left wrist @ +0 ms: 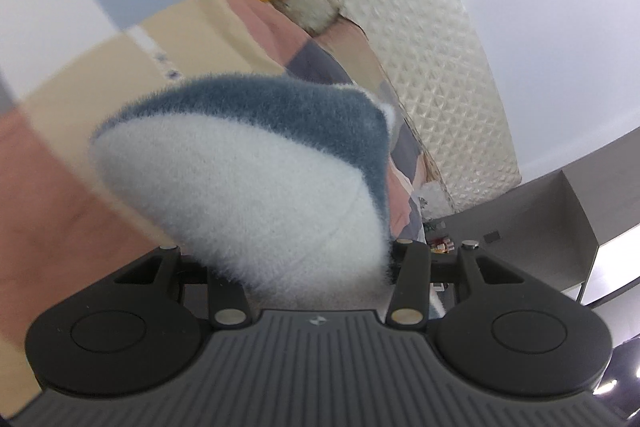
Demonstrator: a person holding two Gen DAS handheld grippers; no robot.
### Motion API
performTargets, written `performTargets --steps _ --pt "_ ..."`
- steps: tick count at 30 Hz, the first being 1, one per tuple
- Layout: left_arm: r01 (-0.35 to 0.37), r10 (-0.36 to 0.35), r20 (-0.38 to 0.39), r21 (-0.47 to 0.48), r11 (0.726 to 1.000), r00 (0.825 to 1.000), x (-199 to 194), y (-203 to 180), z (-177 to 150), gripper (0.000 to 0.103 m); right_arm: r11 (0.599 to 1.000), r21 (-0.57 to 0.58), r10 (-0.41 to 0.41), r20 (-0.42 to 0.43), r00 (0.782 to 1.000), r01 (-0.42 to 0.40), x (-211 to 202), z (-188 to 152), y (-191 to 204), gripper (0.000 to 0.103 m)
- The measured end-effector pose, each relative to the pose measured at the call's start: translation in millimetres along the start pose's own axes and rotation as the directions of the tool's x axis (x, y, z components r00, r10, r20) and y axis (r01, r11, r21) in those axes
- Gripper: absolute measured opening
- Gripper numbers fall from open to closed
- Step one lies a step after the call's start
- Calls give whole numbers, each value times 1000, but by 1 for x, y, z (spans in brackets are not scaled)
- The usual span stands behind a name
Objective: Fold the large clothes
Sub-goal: 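Lift the sweater end with both tools and fold it over once more, then open both tools and release the folded sweater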
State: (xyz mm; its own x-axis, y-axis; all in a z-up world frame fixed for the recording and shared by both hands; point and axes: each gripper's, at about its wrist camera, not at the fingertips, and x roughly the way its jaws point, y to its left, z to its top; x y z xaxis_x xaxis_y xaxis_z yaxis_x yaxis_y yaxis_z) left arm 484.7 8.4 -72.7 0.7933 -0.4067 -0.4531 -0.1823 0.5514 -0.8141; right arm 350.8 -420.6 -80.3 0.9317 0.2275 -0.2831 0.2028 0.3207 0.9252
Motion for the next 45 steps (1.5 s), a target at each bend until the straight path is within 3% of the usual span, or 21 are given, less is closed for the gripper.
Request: performTargets --steps 4,9,15,19,22,26,37,42,45 --pt "-15 16 -17 26 1000 1000 61 -23 19 51 999 30 12 19 1000 -12 35 31 -14 31" --pt "-1 4 -50 52 999 999 133 -30 32 51 1000 -20 1 17 1000 0 71 59 -24 31" --pt "44 -38 -105 56 997 994 192 8 19 51 999 -43 16 49 999 -14 89 68 -67 31" --pt "31 -17 -169 76 997 986 217 39 8 51 997 -44 -58 10 998 59 88 59 -103 31" --pt "26 -8 -199 88 996 980 219 61 0 51 996 -29 -83 -13 996 83 79 46 -125 31" --pt "63 -43 -233 80 995 972 210 89 -4 51 998 -19 -52 1 999 52 72 33 -139 31" --pt "90 -57 -302 96 991 952 203 116 -10 58 993 105 -54 4 999 53 62 12 -170 37" --pt "61 -8 -353 139 988 936 193 106 -6 65 984 133 -118 -10 993 118 58 11 -159 44" --pt "26 49 -369 195 980 928 179 96 -5 70 976 82 -198 -44 979 201 53 8 -143 52"
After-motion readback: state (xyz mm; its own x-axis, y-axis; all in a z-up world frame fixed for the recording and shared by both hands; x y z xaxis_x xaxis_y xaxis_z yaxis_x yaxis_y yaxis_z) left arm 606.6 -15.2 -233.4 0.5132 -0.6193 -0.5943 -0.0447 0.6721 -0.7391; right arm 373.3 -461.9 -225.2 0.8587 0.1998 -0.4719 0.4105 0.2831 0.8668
